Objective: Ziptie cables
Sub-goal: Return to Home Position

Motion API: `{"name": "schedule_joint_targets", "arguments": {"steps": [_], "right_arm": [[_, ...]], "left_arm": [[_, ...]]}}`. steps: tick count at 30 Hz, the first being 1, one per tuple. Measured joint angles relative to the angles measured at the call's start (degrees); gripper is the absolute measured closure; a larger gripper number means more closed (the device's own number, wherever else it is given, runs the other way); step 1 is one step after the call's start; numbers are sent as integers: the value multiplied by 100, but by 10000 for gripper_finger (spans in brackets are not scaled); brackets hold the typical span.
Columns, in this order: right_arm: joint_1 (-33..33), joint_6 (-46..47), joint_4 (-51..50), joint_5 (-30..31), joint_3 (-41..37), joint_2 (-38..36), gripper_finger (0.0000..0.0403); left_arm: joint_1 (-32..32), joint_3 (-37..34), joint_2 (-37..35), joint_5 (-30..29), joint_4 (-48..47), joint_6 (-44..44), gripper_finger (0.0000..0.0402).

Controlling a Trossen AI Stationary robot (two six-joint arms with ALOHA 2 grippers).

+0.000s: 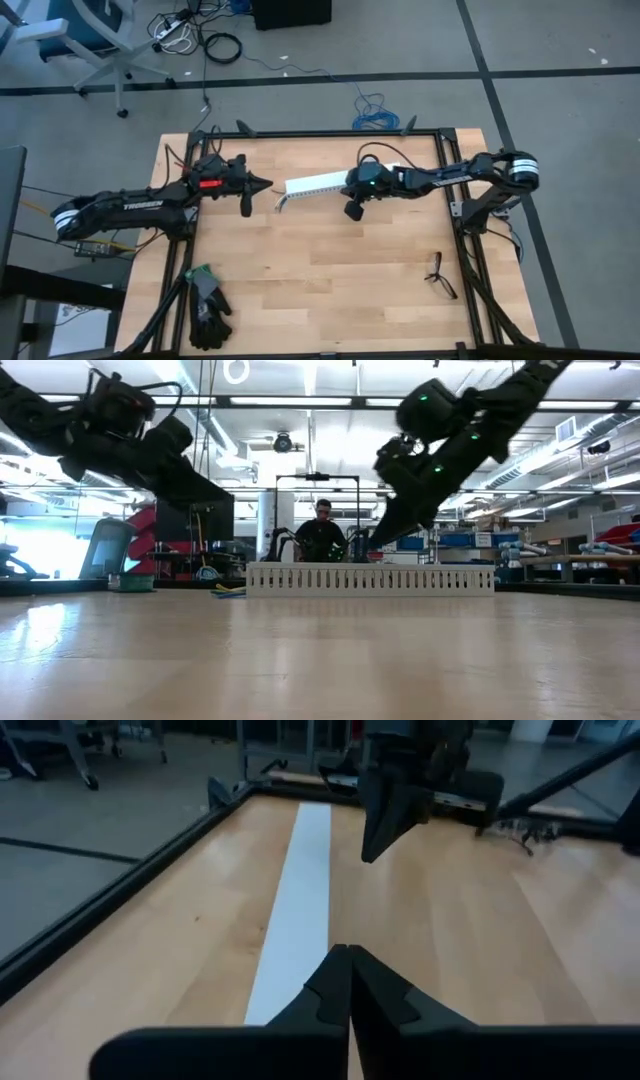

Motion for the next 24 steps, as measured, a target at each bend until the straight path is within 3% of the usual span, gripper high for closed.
{"name": "schedule_joint_targets", "arguments": {"steps": [6, 10, 13, 24], "right_arm": [[-97, 25, 529, -278, -793, -657, 403], [-292, 368, 1968, -1047, -1437, -837, 403], [-380, 660, 2691, -1143, -1787, -839, 403], [-410, 617, 2784, -1007, -1899, -843, 403]], "left_arm": [[-21, -426, -640, -49, 213, -219, 398], [-53, -814, -1076, -167, 1055, -670, 399], [-176, -1109, -1331, -272, 1525, -898, 400], [-924, -1176, -1909, -1375, 735, -797, 401]]}}
